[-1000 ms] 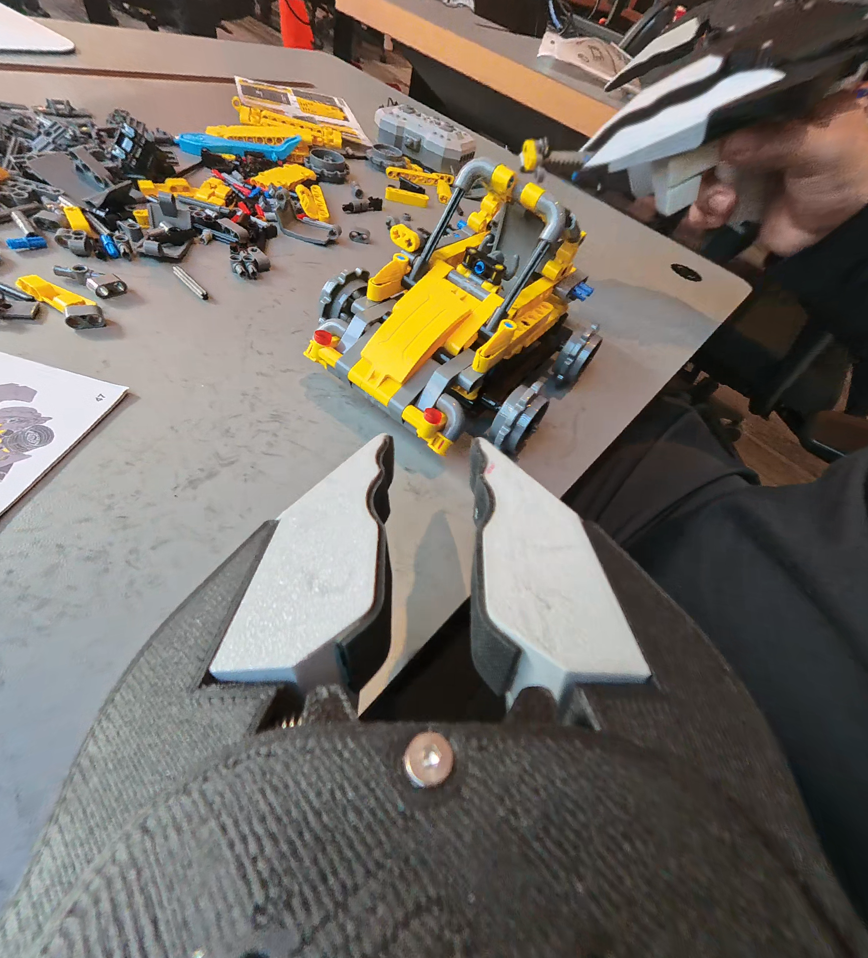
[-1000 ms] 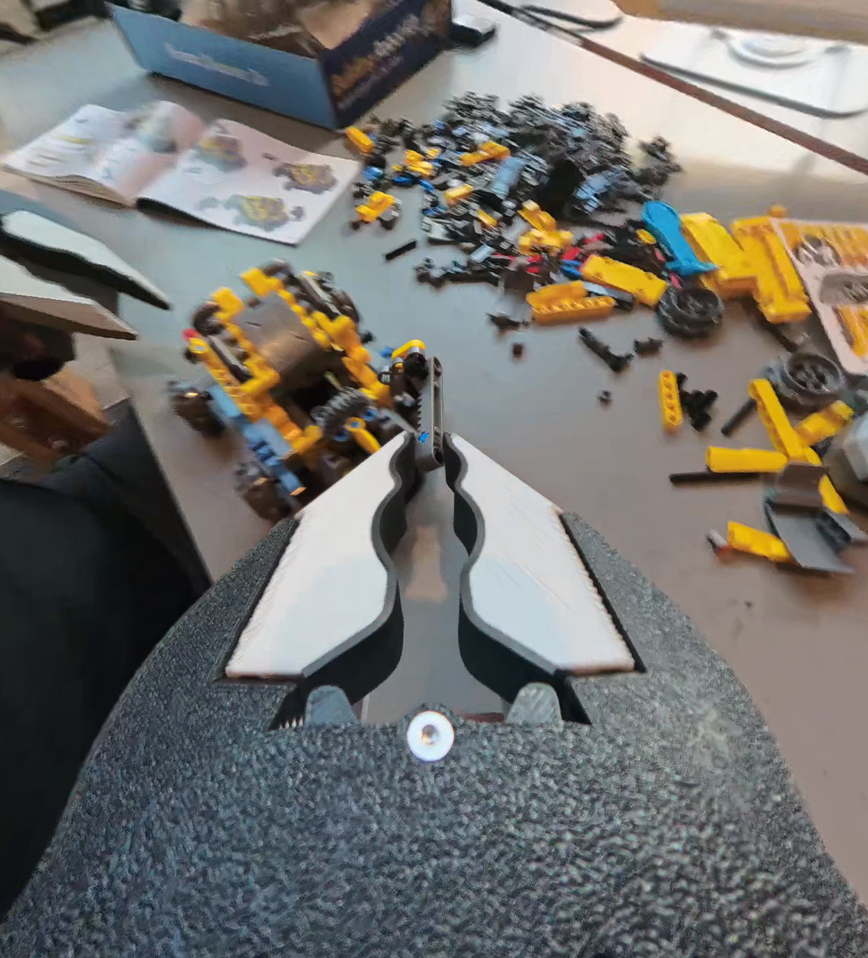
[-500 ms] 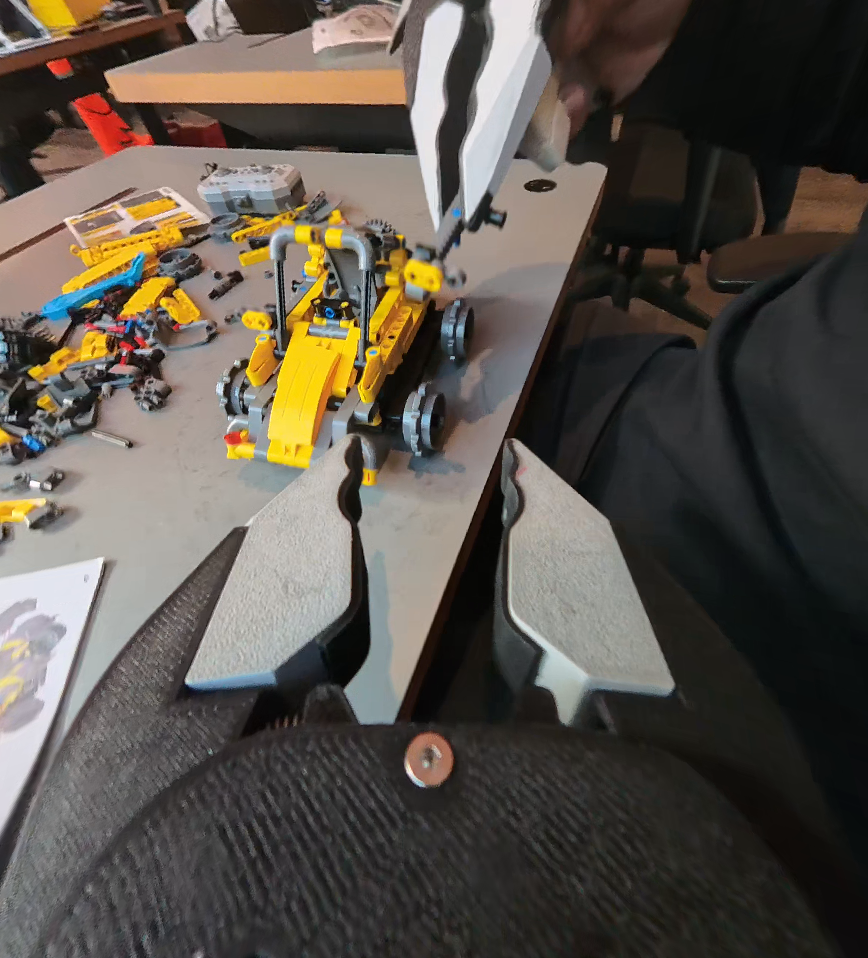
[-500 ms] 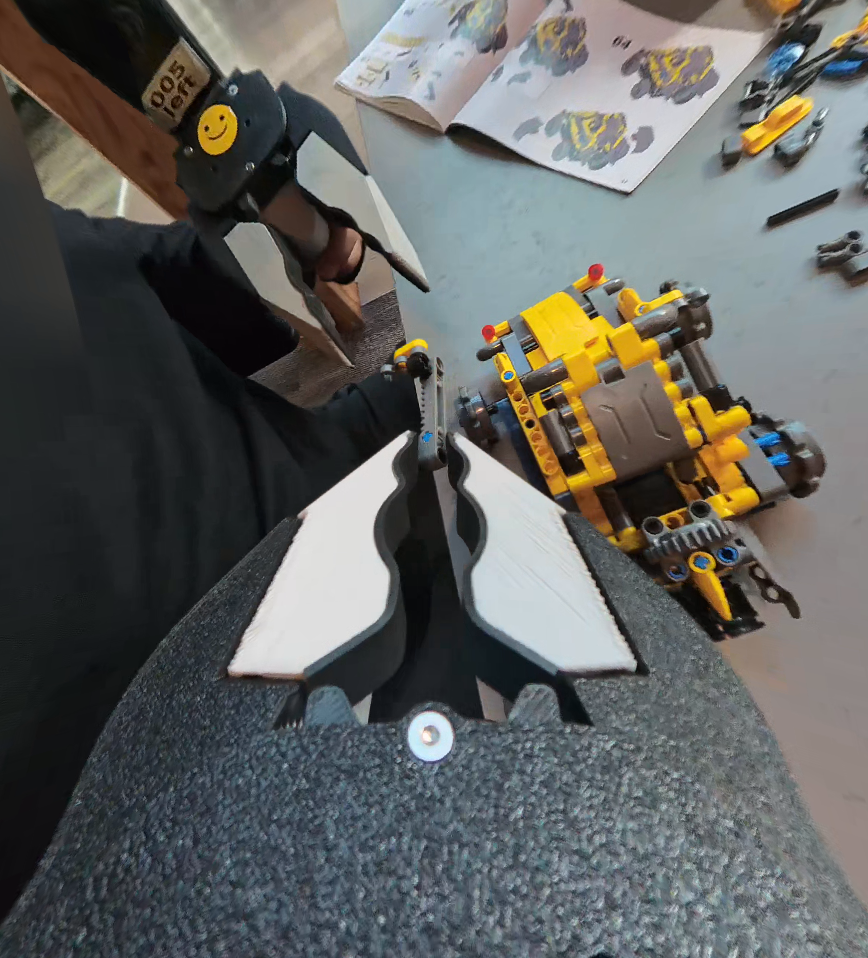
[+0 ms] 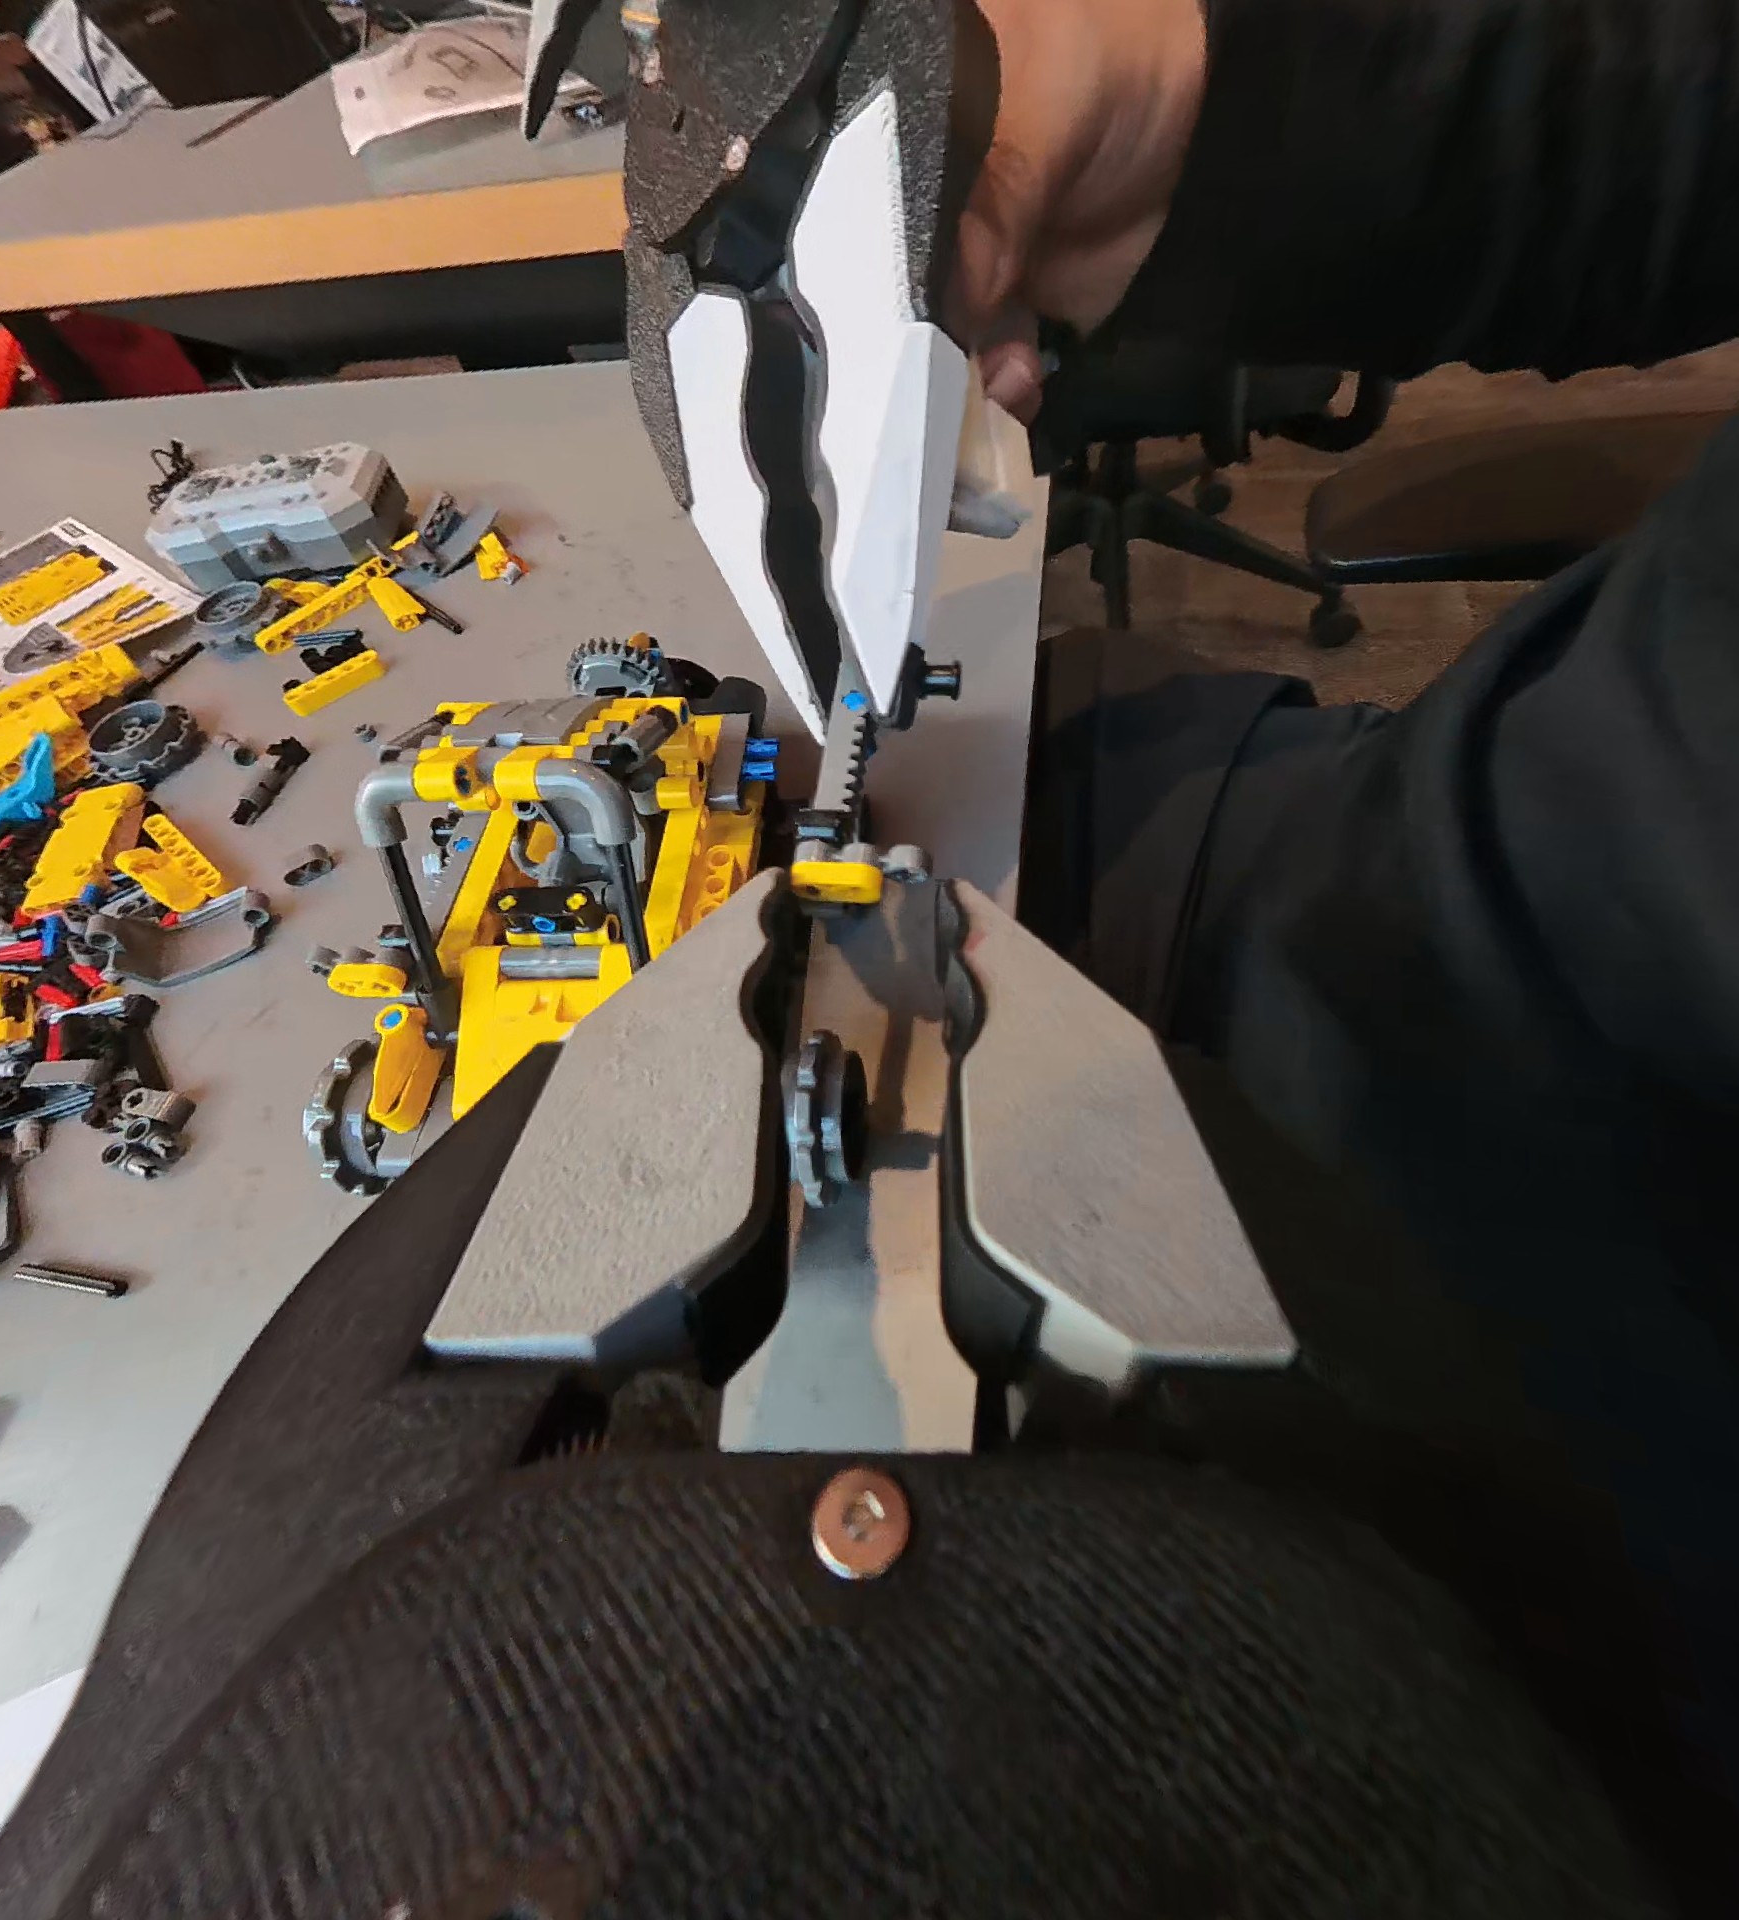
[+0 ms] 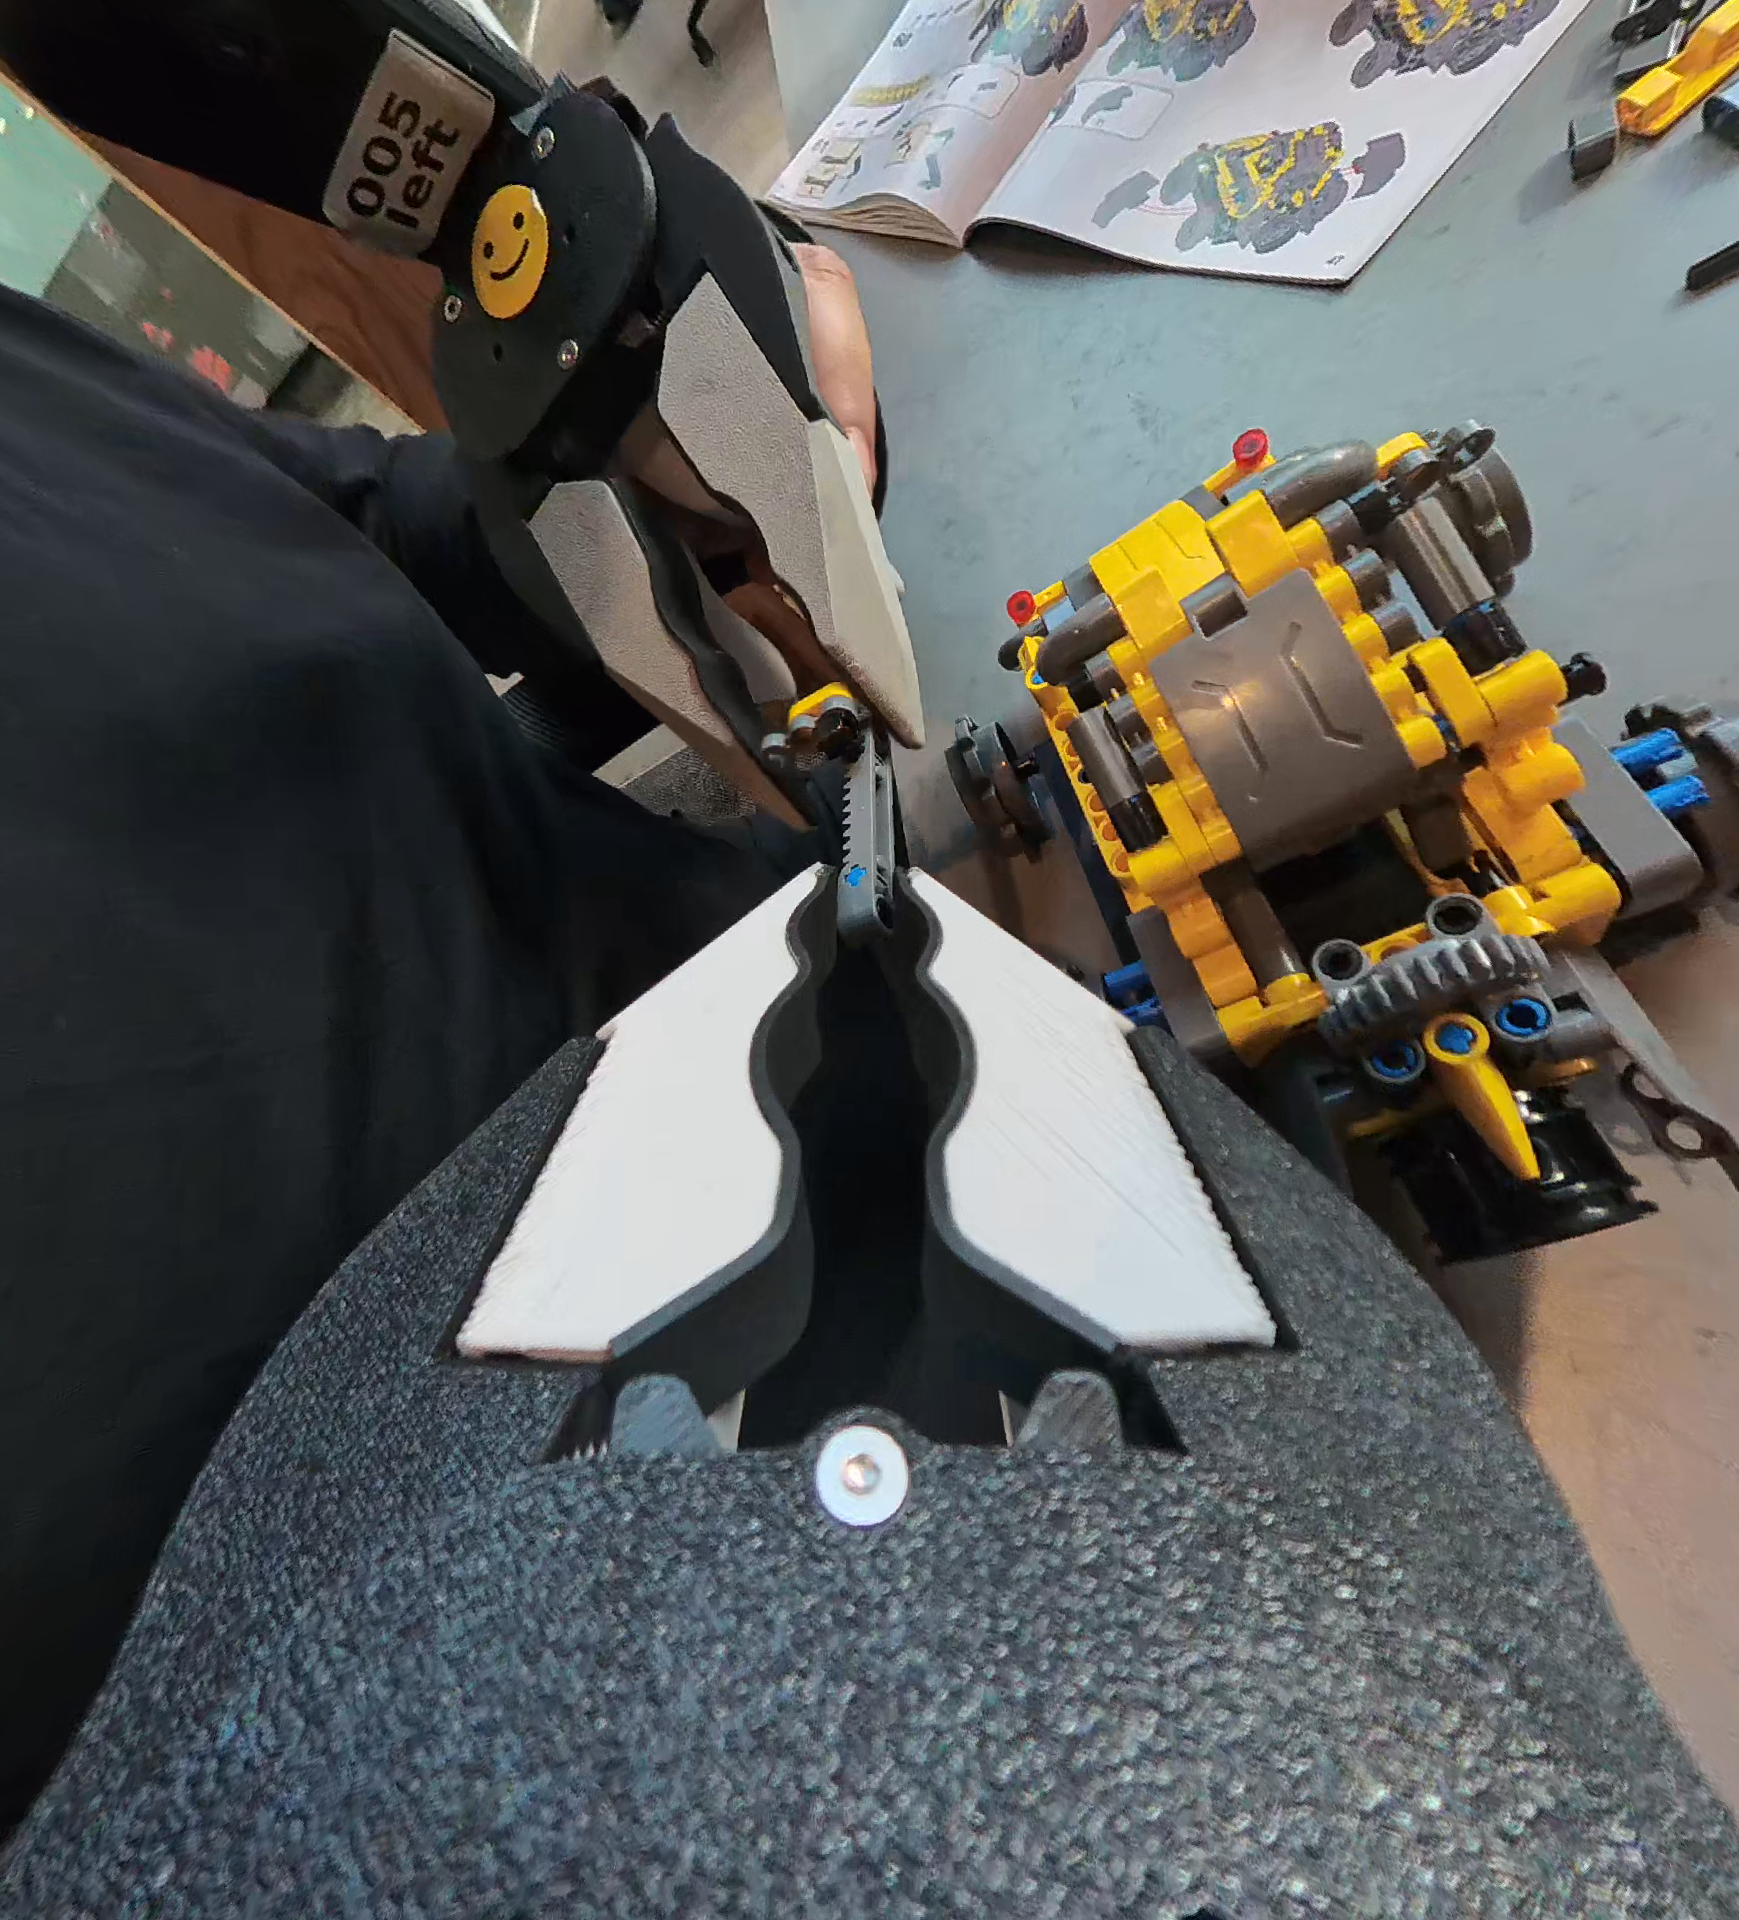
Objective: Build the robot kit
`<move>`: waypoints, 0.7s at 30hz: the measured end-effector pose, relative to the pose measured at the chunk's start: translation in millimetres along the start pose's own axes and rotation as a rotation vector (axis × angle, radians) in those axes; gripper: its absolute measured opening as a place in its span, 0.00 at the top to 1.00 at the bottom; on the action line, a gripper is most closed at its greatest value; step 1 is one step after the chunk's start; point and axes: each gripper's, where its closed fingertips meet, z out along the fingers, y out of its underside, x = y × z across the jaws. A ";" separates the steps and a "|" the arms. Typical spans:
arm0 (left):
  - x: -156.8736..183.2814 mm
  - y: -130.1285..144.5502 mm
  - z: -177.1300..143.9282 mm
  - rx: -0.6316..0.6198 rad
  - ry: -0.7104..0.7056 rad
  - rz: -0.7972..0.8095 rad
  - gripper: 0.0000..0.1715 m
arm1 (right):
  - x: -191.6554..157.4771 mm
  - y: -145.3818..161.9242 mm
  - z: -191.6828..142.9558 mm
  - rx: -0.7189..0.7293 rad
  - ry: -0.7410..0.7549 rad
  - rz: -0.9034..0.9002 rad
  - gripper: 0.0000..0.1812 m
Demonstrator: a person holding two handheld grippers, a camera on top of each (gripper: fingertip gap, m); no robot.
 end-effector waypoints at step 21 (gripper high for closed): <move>-18.3 12.2 10.7 -0.083 -0.141 0.082 0.87 | 29.5 -3.0 0.5 -0.215 0.634 -0.631 0.92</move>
